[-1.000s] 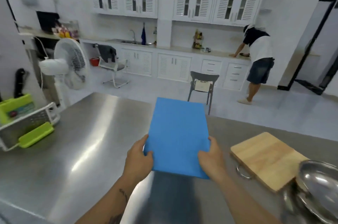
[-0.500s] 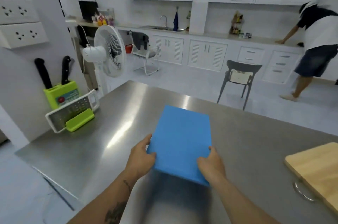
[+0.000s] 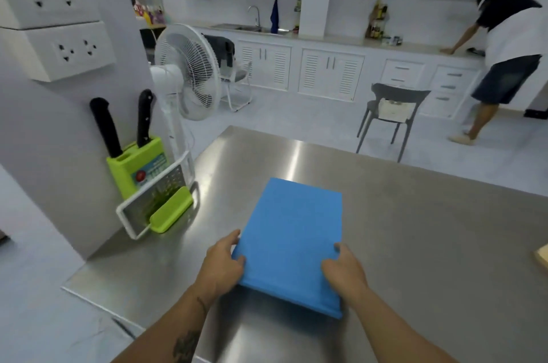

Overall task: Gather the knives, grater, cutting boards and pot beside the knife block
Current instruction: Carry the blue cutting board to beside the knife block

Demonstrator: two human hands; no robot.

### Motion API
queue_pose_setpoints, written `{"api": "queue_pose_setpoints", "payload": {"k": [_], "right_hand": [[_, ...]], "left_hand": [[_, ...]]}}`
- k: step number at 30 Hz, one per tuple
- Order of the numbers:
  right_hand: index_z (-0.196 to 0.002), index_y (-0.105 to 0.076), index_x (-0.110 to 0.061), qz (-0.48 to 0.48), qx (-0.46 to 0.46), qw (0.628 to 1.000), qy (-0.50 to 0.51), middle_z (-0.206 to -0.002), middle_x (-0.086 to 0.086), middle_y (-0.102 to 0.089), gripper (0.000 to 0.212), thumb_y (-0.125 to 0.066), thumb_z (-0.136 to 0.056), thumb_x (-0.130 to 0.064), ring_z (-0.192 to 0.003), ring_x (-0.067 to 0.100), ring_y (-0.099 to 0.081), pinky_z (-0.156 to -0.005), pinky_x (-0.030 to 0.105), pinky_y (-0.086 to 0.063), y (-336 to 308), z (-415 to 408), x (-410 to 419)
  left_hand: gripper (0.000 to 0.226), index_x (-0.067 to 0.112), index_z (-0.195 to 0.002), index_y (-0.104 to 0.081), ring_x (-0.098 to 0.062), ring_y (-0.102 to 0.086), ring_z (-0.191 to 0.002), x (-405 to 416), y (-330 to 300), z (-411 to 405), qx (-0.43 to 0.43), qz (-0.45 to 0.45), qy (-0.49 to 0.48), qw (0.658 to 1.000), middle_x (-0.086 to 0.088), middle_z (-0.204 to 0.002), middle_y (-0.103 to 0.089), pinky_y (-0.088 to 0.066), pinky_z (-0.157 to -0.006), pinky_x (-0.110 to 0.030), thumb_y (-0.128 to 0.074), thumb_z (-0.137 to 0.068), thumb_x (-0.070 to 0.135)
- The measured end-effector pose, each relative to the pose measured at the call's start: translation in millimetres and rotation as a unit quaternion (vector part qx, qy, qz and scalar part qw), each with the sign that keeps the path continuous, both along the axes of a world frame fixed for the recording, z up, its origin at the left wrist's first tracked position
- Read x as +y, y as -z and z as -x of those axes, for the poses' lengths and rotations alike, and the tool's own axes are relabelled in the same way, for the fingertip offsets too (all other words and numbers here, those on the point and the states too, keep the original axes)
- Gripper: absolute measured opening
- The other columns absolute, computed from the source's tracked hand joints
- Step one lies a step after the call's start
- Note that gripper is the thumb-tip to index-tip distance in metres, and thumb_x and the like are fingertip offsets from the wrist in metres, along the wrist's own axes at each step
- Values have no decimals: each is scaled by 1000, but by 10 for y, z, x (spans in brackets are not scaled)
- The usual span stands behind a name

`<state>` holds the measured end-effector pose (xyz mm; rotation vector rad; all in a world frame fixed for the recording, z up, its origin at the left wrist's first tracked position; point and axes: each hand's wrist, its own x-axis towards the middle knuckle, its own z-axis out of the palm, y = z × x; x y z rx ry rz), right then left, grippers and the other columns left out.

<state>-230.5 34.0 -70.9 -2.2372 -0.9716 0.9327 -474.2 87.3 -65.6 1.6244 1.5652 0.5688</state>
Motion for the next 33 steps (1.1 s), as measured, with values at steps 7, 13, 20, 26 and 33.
{"api": "queue_pose_setpoints", "payload": {"k": [7,13,20,26,33], "right_hand": [[-109,-54,-19,28,-41,996,-80,-119,13,-68,28,-58,-81,-21,-110,32,-63,-88,32,-47,19,797,354],[-116,-55,-15,51,-59,989,-122,-121,13,-66,37,-57,-80,-19,-112,33,-62,-87,31,-47,26,1158,546],[-104,-44,-23,60,-53,986,-145,-106,10,-62,35,-53,-70,-25,-94,34,-65,-79,43,-59,23,1404,607],[-106,-45,-18,98,-84,975,-183,-105,9,-61,42,-50,-66,-30,-89,34,-66,-75,41,-61,11,1521,607],[-119,-47,-12,121,-95,964,-216,-109,7,-57,50,-51,-71,-27,-97,30,-64,-84,39,-59,31,1563,552]], "left_hand": [[61,18,-140,-48,-25,-52,-126,296,132,744,34,1,-66,997,-4,-140,-53,-38,-108,-33,-57,-80,10],[57,17,-135,-53,-25,-54,-123,399,153,1127,62,-1,-80,995,-6,-135,-58,-40,-104,-33,-58,-78,15],[60,18,-128,-60,-26,-60,-113,465,174,1404,71,-25,-87,993,-5,-125,-65,-49,-97,-37,-52,-68,21],[49,21,-126,-59,-25,-58,-115,472,280,1476,105,-33,-91,990,-2,-126,-63,-48,-95,-37,-59,-78,14],[50,22,-127,-57,-26,-57,-116,530,341,1478,134,-29,-93,986,-3,-128,-61,-47,-95,-36,-57,-77,13]]}}
